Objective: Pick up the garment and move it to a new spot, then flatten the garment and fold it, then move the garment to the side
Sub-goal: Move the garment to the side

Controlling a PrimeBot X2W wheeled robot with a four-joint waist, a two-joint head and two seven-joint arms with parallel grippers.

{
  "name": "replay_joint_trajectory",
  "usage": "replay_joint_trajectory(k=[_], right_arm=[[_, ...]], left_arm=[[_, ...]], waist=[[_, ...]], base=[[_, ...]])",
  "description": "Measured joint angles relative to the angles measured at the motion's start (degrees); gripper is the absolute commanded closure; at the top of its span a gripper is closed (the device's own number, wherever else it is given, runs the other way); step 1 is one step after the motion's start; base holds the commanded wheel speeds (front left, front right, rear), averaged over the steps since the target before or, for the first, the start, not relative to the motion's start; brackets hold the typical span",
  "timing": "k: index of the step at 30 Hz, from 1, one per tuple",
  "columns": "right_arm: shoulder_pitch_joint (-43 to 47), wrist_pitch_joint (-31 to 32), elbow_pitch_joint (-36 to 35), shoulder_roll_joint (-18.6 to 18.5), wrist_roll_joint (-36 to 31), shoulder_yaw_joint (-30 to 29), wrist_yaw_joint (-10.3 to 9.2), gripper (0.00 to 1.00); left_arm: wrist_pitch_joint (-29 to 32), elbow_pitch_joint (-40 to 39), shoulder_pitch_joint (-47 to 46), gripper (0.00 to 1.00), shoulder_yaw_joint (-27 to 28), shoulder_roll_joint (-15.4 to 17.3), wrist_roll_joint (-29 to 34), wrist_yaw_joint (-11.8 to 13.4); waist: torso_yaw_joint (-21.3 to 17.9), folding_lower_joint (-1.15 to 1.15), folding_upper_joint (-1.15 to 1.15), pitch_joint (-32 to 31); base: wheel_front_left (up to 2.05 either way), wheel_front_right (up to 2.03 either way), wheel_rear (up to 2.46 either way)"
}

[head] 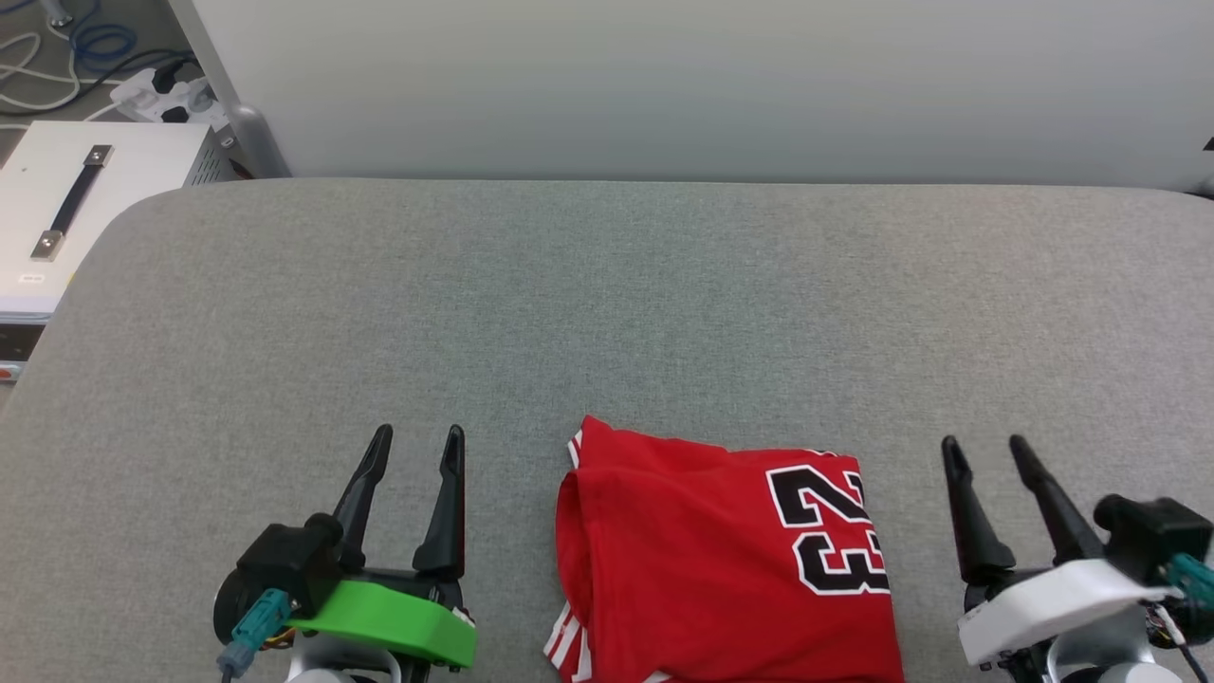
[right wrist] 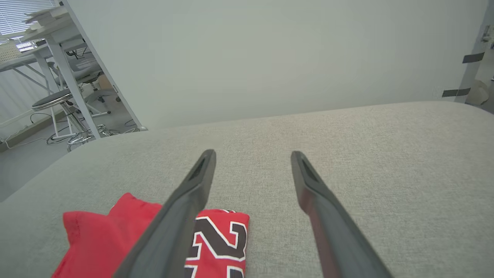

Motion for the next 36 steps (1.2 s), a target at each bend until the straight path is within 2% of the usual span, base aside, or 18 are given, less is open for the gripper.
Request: replay_joint_trajectory(k=[5,10,12,15,19,22,29,35,36], right_arm=[[-0.78,19.01,-2.13,-2.15,2.22,1.34,0.00,0.00],[-1.09,40.32,-5.72,-1.94,6.43,1.91,0.00,0.00],[-1.73,47.04,-6.76,-2.07,5.83,1.56,0.00,0.00],[-3.02,53.73,-7.13,-1.37,4.13,0.07,0.00,0.00],[-4.26,58.96,-6.43,0.80,0.74,-2.07,0.00,0.00],[-4.45,60.46,-5.54,2.03,-0.98,-2.81,0.00,0.00],[-4.66,60.49,-2.24,3.24,-3.66,-3.44,0.00,0.00],[-5.34,60.23,0.67,3.36,-3.43,-2.00,0.00,0.02],[-5.42,60.24,1.04,3.26,-3.35,-1.32,-0.01,0.59]], left_arm=[[0.00,-0.09,-0.04,0.00,-0.40,-0.02,-0.40,0.00],[0.00,-0.41,-0.17,0.00,-1.03,-0.03,-0.54,0.00],[0.00,-0.40,-0.66,0.00,-1.21,-0.01,-0.54,0.00],[0.00,-0.43,-1.85,0.00,-1.53,-0.02,-0.54,0.00],[0.00,-0.41,-2.71,0.00,-2.22,-0.03,-0.54,0.00],[0.00,-0.35,-2.76,0.00,-2.23,-0.03,-0.54,0.00],[0.00,-0.45,-3.90,0.00,-2.30,-0.04,-0.54,0.00],[0.00,-0.48,-4.29,0.00,-2.43,-0.07,-0.54,0.00],[0.00,-0.46,-4.41,0.00,-2.43,-0.08,-0.54,0.00]], waist=[[0.50,0.00,0.00,0.66],[1.13,0.00,0.00,1.91],[1.56,0.00,0.00,2.59],[2.43,0.00,0.00,3.61],[3.99,0.00,0.00,4.85],[5.14,0.00,0.00,5.77],[7.25,0.00,0.00,7.84],[8.08,0.00,0.00,9.20],[8.11,0.00,0.00,9.32]], base=[[0.00,0.00,0.00],[0.00,0.00,0.00],[0.00,0.00,0.00],[0.00,0.00,0.00],[0.00,0.00,0.00],[0.00,0.00,0.00],[0.00,0.00,0.00],[0.00,0.00,0.00],[0.00,0.00,0.00]])
